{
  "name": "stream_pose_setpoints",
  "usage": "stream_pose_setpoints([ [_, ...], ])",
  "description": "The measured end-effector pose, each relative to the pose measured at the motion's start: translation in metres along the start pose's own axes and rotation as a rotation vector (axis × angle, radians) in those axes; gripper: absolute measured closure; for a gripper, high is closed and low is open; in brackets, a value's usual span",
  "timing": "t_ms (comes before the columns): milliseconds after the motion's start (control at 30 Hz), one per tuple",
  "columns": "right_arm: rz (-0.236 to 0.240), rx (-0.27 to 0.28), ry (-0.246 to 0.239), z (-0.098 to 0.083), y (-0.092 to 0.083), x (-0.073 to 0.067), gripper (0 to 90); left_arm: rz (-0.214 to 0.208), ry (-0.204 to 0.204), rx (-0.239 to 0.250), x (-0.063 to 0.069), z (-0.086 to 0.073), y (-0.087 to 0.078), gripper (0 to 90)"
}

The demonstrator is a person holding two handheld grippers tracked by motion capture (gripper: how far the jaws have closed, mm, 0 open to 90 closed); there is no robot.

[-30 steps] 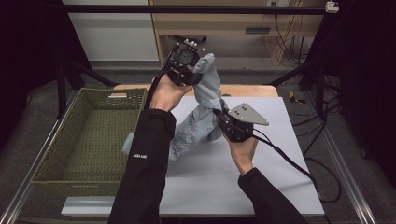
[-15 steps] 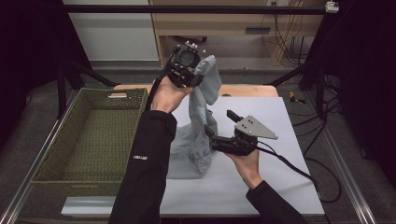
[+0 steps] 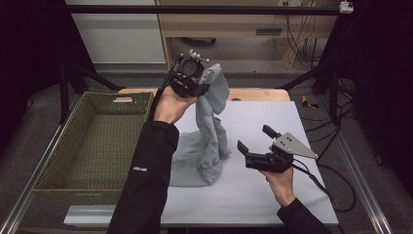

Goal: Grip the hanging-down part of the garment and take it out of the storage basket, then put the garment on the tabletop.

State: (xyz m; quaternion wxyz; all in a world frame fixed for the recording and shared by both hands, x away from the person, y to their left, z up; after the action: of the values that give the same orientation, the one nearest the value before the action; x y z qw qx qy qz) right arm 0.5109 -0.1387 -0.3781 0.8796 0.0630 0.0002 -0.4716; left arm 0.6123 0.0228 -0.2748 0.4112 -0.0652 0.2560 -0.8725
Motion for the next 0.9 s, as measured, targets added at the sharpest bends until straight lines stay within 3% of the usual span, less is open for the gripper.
stream_pose_setpoints([
  [167,-0.01,-0.01,0.023,-0.005,-0.014,0.011,1.5,-0.006,0.01,-0.007,0.008,-0.001,0.003,80.1],
  [300,-0.006,-0.012,-0.001,-0.008,-0.024,0.021,1.2,-0.018,0.014,-0.018,0.013,-0.003,0.006,80.1],
  [367,-0.006,-0.008,0.018,-0.009,-0.029,0.024,1.1,-0.018,0.016,-0.015,0.014,-0.004,0.007,80.1],
  [433,-0.003,-0.011,-0.009,-0.013,-0.033,0.03,1.0,-0.025,0.014,-0.015,0.017,-0.006,0.008,80.1],
  [533,-0.015,-0.025,0.02,-0.019,-0.038,0.036,0.8,-0.039,0.015,-0.016,0.024,-0.014,0.013,80.1],
  [733,-0.01,-0.016,0.011,-0.025,-0.046,0.045,0.8,-0.058,0.02,-0.017,0.034,-0.024,0.016,80.0],
  [800,-0.006,-0.031,0.024,-0.028,-0.049,0.044,0.5,-0.062,0.018,-0.016,0.037,-0.03,0.017,79.9],
  [900,0.004,-0.02,0.006,-0.03,-0.051,0.045,0.5,-0.074,0.01,-0.02,0.042,-0.04,0.019,79.8],
])
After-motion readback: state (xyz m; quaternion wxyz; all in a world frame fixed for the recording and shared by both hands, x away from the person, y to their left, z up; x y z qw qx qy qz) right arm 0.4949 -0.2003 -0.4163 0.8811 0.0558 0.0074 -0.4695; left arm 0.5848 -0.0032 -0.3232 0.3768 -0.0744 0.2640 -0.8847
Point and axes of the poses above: each handheld gripper's, and its own axes: y roughly forward along the jaws, z roughly out of its top, x roughly to its right, the point moved 9 cm from there along y, roughly forward along the jaws, and after that the axes turned 11 degrees about x, right-handed, at the moved point
